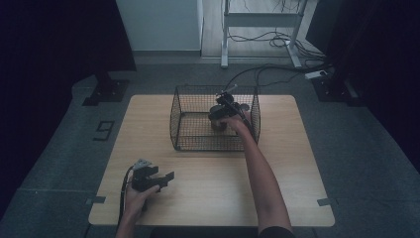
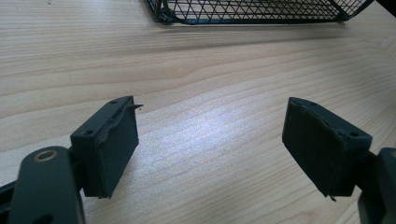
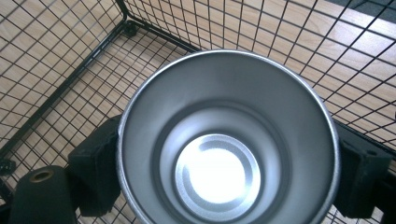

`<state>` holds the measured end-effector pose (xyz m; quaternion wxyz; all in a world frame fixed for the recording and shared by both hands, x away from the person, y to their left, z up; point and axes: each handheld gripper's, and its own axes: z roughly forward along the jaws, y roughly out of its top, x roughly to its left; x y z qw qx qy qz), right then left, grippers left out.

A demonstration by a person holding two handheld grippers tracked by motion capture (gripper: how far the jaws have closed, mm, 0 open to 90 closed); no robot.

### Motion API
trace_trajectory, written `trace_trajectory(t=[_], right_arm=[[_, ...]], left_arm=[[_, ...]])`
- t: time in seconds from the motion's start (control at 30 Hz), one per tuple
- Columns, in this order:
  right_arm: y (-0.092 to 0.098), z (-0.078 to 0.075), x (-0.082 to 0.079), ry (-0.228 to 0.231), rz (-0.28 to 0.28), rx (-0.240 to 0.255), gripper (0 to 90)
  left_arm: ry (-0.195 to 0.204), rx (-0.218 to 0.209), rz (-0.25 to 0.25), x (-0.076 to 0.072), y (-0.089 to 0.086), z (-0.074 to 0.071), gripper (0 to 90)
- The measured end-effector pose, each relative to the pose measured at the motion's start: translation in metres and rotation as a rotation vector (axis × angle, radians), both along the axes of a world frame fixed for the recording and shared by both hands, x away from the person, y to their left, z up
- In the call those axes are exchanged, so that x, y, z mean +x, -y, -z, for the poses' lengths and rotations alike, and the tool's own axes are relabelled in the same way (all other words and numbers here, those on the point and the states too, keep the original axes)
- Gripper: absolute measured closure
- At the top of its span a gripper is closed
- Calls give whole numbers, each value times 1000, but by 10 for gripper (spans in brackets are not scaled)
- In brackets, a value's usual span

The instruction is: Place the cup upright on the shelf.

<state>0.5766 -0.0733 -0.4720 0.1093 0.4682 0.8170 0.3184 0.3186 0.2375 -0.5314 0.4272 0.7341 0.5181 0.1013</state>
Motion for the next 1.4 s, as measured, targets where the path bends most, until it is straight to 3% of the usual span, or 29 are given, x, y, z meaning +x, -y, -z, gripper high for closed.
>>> trace_trajectory(t=[0.53, 0.7, 0.73, 0.97, 1.4], right_arm=[[-3, 4, -1, -9, 12, -59, 127], [-1, -2, -3, 36, 24, -42, 98], [0, -7, -5, 64, 33, -37, 93], [5, -26, -14, 128, 57, 1, 87], [20, -48, -42, 193, 62, 70, 126]], left_arm=[[10, -7, 4, -1, -1, -1, 185], [10, -10, 2, -1, -2, -1, 185], [11, -10, 2, -1, -2, -1, 185], [10, -7, 5, -1, -1, -2, 185], [7, -8, 6, -1, 1, -2, 185]])
